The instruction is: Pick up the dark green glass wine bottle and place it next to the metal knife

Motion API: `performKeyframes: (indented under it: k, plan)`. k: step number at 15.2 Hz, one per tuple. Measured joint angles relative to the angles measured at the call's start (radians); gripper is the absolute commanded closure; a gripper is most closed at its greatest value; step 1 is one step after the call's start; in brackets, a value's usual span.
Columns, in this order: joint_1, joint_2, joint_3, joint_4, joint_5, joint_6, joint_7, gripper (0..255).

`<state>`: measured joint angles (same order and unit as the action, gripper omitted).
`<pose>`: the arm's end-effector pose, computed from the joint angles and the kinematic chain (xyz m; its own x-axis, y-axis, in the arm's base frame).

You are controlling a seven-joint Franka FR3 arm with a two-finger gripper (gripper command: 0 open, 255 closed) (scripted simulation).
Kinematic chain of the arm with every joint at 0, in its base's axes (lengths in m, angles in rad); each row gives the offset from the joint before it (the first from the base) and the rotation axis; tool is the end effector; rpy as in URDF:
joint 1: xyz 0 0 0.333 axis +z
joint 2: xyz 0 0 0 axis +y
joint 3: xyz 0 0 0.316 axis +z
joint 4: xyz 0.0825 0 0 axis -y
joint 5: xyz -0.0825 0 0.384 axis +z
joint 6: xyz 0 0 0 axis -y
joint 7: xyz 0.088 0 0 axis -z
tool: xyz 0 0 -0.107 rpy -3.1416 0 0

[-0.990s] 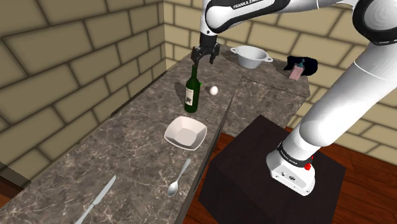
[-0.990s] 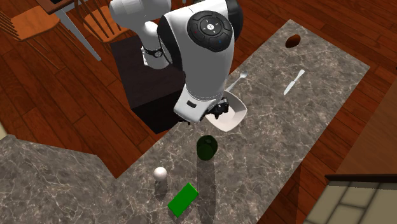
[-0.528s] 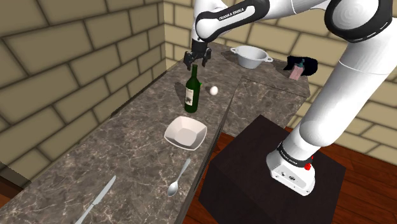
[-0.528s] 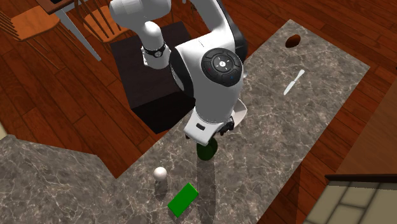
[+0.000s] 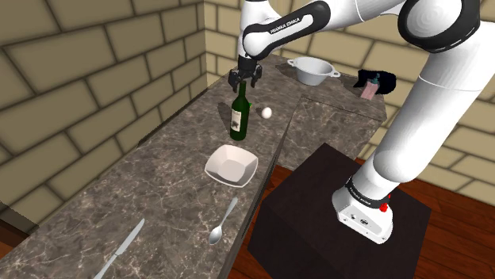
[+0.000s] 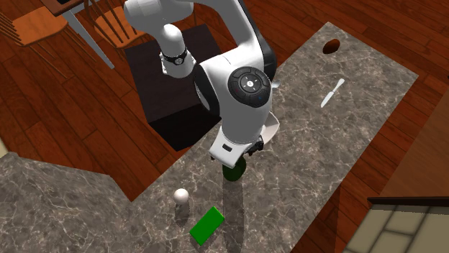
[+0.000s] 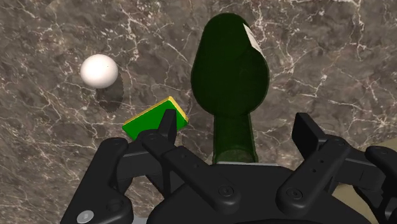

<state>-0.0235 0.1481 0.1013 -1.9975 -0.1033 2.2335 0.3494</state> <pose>0.5910 0.0414 0.3955 0.9722 -0.2086 0.1060 -0.2136 -0.9762 0.0377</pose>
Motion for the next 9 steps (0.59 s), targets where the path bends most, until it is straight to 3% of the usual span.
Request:
performKeyframes:
  k: [3, 4, 9]
  plan:
    - [0.0, 0.0, 0.0, 0.0, 0.0, 0.0, 0.0, 0]
    - [0.0, 0.0, 0.0, 0.0, 0.0, 0.0, 0.0, 255]
    - [0.0, 0.0, 0.0, 0.0, 0.0, 0.0, 0.0, 255]
